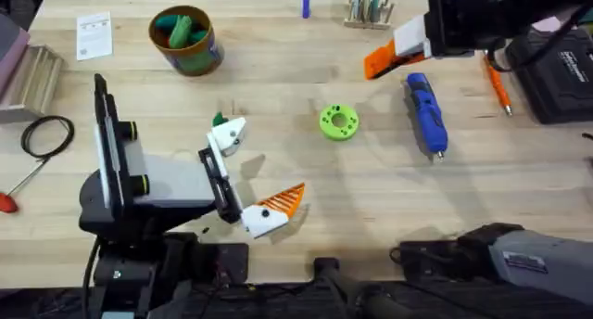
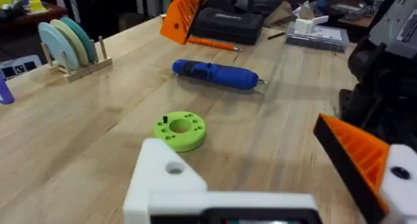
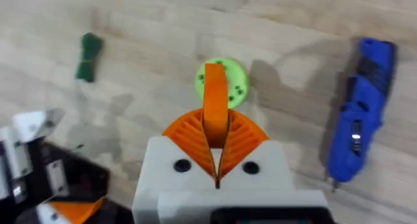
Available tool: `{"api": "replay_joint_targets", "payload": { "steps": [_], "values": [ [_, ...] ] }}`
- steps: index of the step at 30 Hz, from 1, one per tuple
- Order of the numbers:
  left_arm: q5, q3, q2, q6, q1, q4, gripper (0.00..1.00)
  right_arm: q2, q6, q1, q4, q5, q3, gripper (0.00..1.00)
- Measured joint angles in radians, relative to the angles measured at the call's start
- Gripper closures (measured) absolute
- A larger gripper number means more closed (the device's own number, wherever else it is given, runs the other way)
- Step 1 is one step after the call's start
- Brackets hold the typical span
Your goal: Pick up the gripper from the table and insert it into the empty holder that is missing its gripper. Then pick up a screw, insert it into the mounting hole, and use the screwdriver to tighten it. Finally, clean up the table by picking up the vegetable and placing it into the bucket.
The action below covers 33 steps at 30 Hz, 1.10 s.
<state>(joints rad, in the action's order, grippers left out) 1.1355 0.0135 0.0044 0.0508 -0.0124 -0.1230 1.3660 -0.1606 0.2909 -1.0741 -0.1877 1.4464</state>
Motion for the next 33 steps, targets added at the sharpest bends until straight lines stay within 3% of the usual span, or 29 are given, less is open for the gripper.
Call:
{"api": "replay_joint_targets", "payload": {
  "steps": [5,11,17,25,33],
  "values": [
    [0.000,0.000,0.000,0.000,0.000,0.000,0.015,-0.007,-0.020,0.000,0.005,-0.137,0.000,0.992],
    [0.000,0.000,0.000,0.000,0.000,0.000,0.015,-0.007,-0.042,0.001,0.082,-0.200,0.000,0.992],
    [0.000,0.000,0.000,0.000,0.000,0.000,0.015,-0.007,-0.053,-0.002,0.243,-0.318,-0.035,0.992],
    [0.000,0.000,0.000,0.000,0.000,0.000,0.014,-0.007,-0.075,-0.043,0.443,-0.595,-0.217,0.992],
    [0.000,0.000,0.000,0.000,0.000,0.000,0.014,-0.007,-0.259,-0.105,0.834,-0.866,-0.503,0.992]
  ]
}}
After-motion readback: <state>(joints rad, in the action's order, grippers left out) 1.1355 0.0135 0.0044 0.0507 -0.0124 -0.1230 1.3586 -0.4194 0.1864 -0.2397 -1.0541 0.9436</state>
